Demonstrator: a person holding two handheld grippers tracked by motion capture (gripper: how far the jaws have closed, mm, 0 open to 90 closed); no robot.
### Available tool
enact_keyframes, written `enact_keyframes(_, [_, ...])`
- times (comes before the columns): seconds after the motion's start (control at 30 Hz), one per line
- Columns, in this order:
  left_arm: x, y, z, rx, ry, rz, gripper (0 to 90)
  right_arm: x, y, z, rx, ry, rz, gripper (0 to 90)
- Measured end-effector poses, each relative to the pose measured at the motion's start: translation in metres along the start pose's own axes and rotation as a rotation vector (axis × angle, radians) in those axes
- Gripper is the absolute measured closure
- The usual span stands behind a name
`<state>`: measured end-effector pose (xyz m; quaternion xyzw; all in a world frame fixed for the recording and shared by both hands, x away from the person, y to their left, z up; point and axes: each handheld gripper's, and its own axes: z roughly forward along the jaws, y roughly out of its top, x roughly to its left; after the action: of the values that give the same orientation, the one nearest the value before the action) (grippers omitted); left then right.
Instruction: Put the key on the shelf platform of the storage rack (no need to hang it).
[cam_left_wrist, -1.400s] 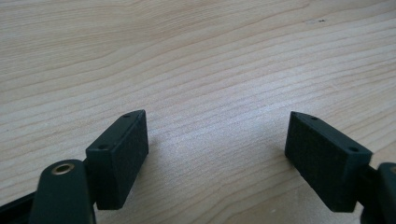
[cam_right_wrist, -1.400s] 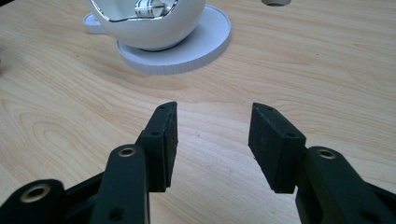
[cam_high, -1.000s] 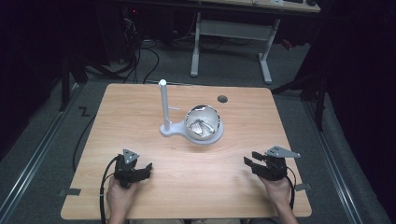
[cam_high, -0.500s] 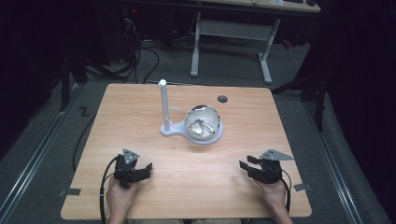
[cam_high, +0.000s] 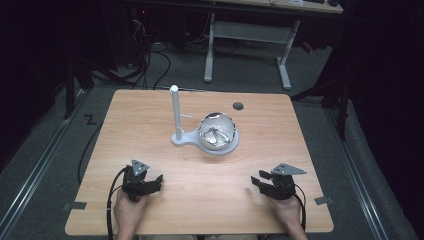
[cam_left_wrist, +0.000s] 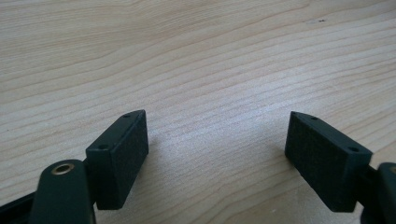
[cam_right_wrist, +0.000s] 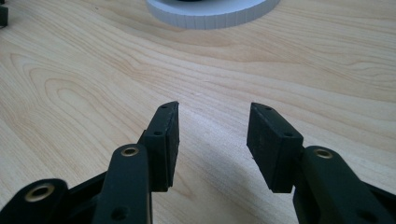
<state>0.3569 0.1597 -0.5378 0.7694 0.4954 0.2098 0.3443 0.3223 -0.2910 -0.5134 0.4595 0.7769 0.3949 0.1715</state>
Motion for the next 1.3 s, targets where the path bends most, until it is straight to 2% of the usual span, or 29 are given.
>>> enact_keyframes(0.4, [0.000,0.000,0.000,0.000,0.000,0.000,21.8,0.008,-0.007,0.009,0.021,0.011,-0.012,54.1])
enact_keyframes(1.03, [0.000,0.000,0.000,0.000,0.000,0.000,21.8,0.016,-0.012,0.016,0.058,-0.043,-0.065,51.7])
enact_keyframes(1.2, [0.000,0.000,0.000,0.000,0.000,0.000,21.8,0.018,-0.011,0.018,0.063,-0.062,-0.108,48.2])
enact_keyframes(1.3, [0.000,0.000,0.000,0.000,0.000,0.000,21.7,0.018,-0.011,0.018,0.066,-0.068,-0.100,46.4])
